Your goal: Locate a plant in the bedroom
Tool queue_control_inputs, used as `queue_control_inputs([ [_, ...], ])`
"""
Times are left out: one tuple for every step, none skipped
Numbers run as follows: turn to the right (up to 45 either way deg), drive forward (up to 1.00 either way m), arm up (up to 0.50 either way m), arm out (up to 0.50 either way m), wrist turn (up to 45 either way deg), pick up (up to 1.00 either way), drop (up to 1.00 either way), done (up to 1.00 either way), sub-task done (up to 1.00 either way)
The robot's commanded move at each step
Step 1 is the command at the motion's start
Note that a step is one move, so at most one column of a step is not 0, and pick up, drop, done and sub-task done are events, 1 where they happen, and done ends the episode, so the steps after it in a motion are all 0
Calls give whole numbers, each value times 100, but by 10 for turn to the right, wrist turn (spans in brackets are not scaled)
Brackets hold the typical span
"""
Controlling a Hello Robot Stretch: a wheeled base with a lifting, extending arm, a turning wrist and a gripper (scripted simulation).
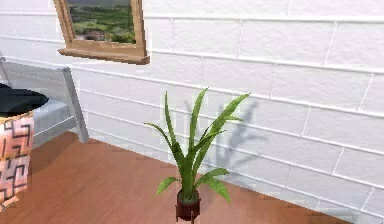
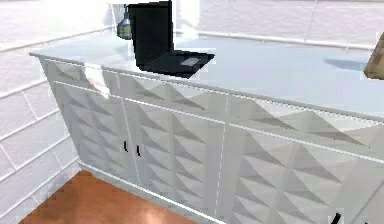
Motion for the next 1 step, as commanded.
queue_control_inputs([
  [0, 0, 0, 0, 0, 0, 0, 100, 0],
])
